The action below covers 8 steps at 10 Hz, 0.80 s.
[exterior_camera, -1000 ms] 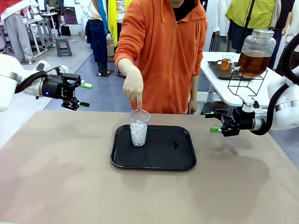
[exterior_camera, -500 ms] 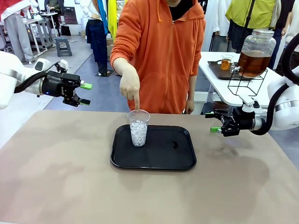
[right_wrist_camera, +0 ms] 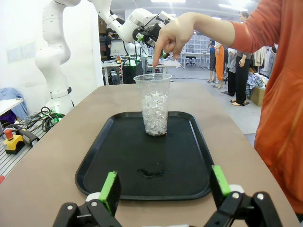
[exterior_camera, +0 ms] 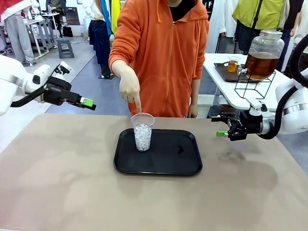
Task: Pour the drink into the iced cup.
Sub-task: Pick up the iced cup indicated by the human and present it to them.
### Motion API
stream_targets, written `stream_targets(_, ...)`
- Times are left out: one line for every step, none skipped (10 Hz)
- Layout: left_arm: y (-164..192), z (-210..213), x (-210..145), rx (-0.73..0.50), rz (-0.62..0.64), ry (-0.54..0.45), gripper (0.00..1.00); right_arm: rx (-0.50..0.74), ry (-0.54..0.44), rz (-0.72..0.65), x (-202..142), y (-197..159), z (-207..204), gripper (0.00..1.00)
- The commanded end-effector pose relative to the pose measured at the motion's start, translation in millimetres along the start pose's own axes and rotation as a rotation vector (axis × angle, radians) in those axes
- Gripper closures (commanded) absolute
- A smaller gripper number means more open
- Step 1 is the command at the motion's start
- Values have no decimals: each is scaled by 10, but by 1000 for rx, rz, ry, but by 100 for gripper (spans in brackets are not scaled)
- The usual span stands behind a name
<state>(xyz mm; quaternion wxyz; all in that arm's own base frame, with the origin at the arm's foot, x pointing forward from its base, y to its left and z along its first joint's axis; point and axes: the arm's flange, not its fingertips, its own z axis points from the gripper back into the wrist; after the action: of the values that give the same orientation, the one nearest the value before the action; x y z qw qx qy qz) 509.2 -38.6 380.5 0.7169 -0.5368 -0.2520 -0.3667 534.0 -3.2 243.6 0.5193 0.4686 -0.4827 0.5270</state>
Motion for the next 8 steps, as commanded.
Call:
stream_targets(8,24,54,35,12,-10,0,1,1,-2,25,-6,-6,0)
stream_targets(8,24,54,35,12,-10,0,1,1,-2,25,-6,-6,0)
stream_targets(8,24,54,35,12,-10,0,1,1,-2,25,-6,-6,0)
stream_targets(16,11,1,10,2,-1,0,1,1,-2,25,-6,-6,0)
stream_targets(96,4,11,0,-99,-5,0,1,1,-2,25,-6,-6,0)
stream_targets(185,-29,-5,13,-232,-16,0,1,1,-2,25,-6,-6,0)
stream_targets(252,-82,-28,60,-348,-14,0,1,1,-2,25,-6,-6,0)
stream_targets(302,-138,-55,78,-452,8,0,1,1,-2,25,-6,-6,0)
